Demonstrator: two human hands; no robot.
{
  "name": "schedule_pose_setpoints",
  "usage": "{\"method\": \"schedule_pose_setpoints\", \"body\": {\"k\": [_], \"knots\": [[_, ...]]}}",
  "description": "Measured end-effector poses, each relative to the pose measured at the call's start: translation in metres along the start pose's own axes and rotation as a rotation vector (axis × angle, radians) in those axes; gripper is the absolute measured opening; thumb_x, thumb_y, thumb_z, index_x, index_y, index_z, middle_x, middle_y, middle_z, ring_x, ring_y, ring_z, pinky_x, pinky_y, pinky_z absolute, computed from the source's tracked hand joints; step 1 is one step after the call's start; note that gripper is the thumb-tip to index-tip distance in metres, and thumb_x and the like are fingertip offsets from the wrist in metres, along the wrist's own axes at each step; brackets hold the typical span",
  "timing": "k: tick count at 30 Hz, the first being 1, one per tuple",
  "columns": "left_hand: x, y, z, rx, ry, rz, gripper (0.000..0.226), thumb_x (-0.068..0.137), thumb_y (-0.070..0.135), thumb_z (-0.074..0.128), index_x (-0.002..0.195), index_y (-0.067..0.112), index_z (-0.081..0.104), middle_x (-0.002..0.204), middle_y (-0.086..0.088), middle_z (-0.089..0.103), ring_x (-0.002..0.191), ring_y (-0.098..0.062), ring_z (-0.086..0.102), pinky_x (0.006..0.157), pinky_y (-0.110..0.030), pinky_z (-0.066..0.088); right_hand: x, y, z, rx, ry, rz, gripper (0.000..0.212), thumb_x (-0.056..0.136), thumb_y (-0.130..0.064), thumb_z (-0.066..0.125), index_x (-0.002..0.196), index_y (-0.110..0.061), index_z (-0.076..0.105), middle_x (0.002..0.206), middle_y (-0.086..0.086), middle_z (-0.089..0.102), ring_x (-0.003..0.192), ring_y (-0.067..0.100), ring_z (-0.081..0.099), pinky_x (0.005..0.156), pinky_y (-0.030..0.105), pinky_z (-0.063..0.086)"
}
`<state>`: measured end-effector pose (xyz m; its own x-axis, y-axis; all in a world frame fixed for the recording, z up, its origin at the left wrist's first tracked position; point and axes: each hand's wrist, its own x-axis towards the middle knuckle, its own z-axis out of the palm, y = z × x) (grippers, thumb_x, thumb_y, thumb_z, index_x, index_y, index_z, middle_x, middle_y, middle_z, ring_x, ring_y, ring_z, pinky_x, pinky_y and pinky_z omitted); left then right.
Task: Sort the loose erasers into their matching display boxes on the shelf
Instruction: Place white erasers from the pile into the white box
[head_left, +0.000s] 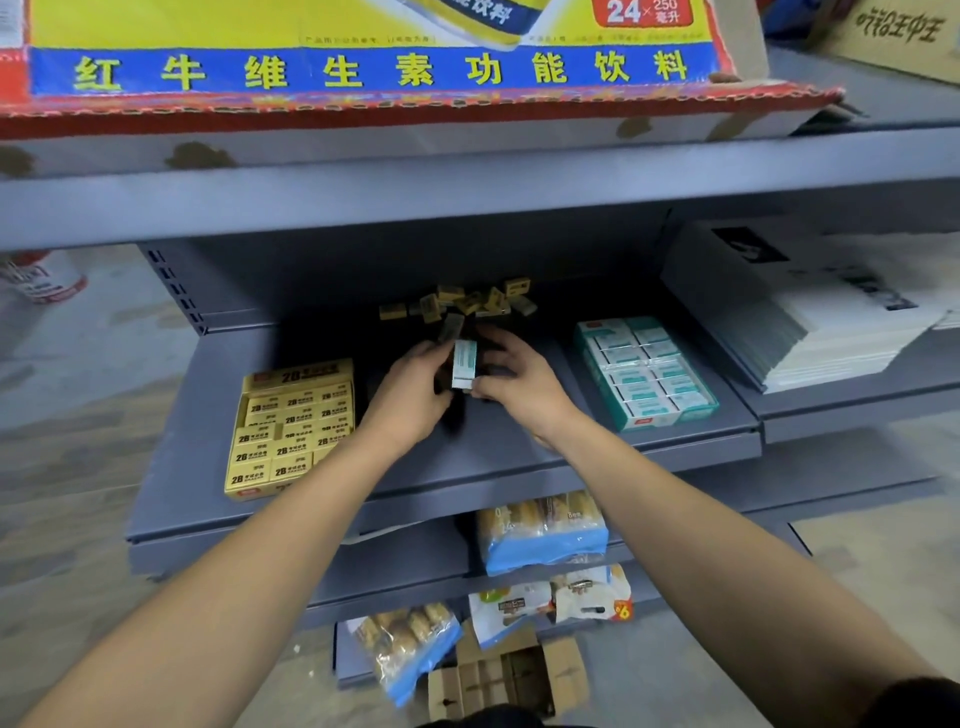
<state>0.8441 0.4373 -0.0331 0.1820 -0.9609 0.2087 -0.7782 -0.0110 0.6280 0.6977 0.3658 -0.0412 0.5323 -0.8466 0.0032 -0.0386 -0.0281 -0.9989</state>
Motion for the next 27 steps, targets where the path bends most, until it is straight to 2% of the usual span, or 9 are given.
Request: {"method": "schedule_pose_setpoints", "body": {"k": [6, 11, 13, 15, 17, 19, 21, 24, 27], "knots": [[-0.004, -0.003, -0.001, 0.023, -0.029, -0.037, 0.075, 0.08, -0.001, 0.067, 0.145, 0.021, 0.039, 0.124, -0.006, 0.05, 0.113, -0.024, 0.052, 0.098, -0.037, 0.045, 0.0, -0.004, 0.007, -0.022, 0.065, 0.025, 0.058, 0.078, 0.003, 0.071, 0.131, -0.012, 0.053, 0.11, 0.008, 0.066, 0.101, 0.02, 0.065, 0.087, 0.032, 0.056], [-0.005, -0.005, -0.003, -0.007, 0.08, -0.009, 0.051, 0.078, 0.013, 0.077, 0.126, 0.017, 0.061, 0.112, -0.005, 0.063, 0.098, -0.019, 0.059, 0.083, -0.026, 0.045, -0.001, -0.003, 0.007, -0.009, 0.093, 0.006, 0.036, 0.08, -0.006, 0.076, 0.112, -0.01, 0.059, 0.101, 0.004, 0.068, 0.096, 0.016, 0.067, 0.086, 0.027, 0.055], [-0.004, -0.004, -0.004, -0.007, 0.115, 0.003, 0.043, 0.08, 0.012, 0.075, 0.122, 0.017, 0.064, 0.109, -0.004, 0.064, 0.09, -0.015, 0.058, 0.079, -0.025, 0.045, -0.002, -0.002, 0.006, -0.131, 0.098, -0.067, 0.031, 0.082, -0.011, 0.075, 0.109, -0.013, 0.06, 0.104, 0.004, 0.068, 0.094, 0.014, 0.067, 0.085, 0.028, 0.056], [-0.003, -0.003, -0.003, -0.005, 0.124, 0.01, 0.041, 0.082, 0.008, 0.072, 0.121, 0.017, 0.065, 0.109, -0.003, 0.064, 0.088, -0.012, 0.054, 0.08, -0.023, 0.043, -0.003, -0.002, 0.0, -0.395, 0.131, -0.25, 0.036, 0.084, -0.015, 0.073, 0.117, -0.015, 0.06, 0.114, 0.002, 0.063, 0.098, 0.01, 0.063, 0.086, 0.024, 0.054], [0.0, 0.0, -0.001, -0.006, 0.123, 0.022, 0.041, 0.082, 0.007, 0.072, 0.121, 0.016, 0.065, 0.109, -0.003, 0.064, 0.09, -0.014, 0.056, 0.081, -0.023, 0.043, -0.005, -0.003, -0.007, -0.622, 0.104, -0.445, 0.037, 0.086, -0.011, 0.069, 0.121, -0.014, 0.06, 0.118, 0.002, 0.061, 0.103, 0.011, 0.059, 0.089, 0.021, 0.049], [0.003, 0.006, 0.003, -0.003, 0.115, 0.034, 0.041, 0.083, 0.009, 0.072, 0.122, 0.016, 0.064, 0.111, -0.003, 0.065, 0.095, -0.018, 0.06, 0.082, -0.022, 0.043, -0.006, -0.005, -0.016, -0.757, 0.078, -0.545, 0.029, 0.087, -0.007, 0.067, 0.115, -0.01, 0.064, 0.114, 0.003, 0.064, 0.106, 0.015, 0.059, 0.093, 0.024, 0.047], [0.007, 0.012, 0.009, -0.014, 0.115, 0.039, 0.045, 0.083, 0.011, 0.072, 0.127, 0.017, 0.06, 0.115, -0.002, 0.065, 0.1, -0.018, 0.061, 0.085, -0.022, 0.044, -0.008, -0.007, -0.027, -0.799, 0.098, -0.57, 0.024, 0.087, -0.006, 0.066, 0.11, -0.008, 0.066, 0.111, 0.004, 0.066, 0.106, 0.017, 0.06, 0.094, 0.025, 0.046], [0.012, 0.023, 0.019, -0.046, 0.104, 0.02, 0.058, 0.082, 0.016, 0.073, 0.136, 0.019, 0.052, 0.116, 0.004, 0.064, 0.102, -0.012, 0.06, 0.089, -0.025, 0.048, -0.014, -0.008, -0.048, -0.833, 0.164, -0.581, 0.021, 0.088, -0.005, 0.065, 0.108, -0.007, 0.068, 0.111, 0.005, 0.067, 0.106, 0.017, 0.061, 0.095, 0.018, 0.042], [0.021, 0.035, 0.032, -0.03, 0.063, 0.031, 0.055, 0.084, 0.018, 0.072, 0.135, 0.019, 0.051, 0.118, 0.002, 0.063, 0.105, -0.013, 0.059, 0.09, -0.029, 0.049, -0.021, -0.014, -0.074, -0.878, 0.239, -0.542, 0.02, 0.089, -0.006, 0.063, 0.108, -0.006, 0.069, 0.111, 0.007, 0.068, 0.106, 0.021, 0.061, 0.093, 0.012, 0.036]]}}
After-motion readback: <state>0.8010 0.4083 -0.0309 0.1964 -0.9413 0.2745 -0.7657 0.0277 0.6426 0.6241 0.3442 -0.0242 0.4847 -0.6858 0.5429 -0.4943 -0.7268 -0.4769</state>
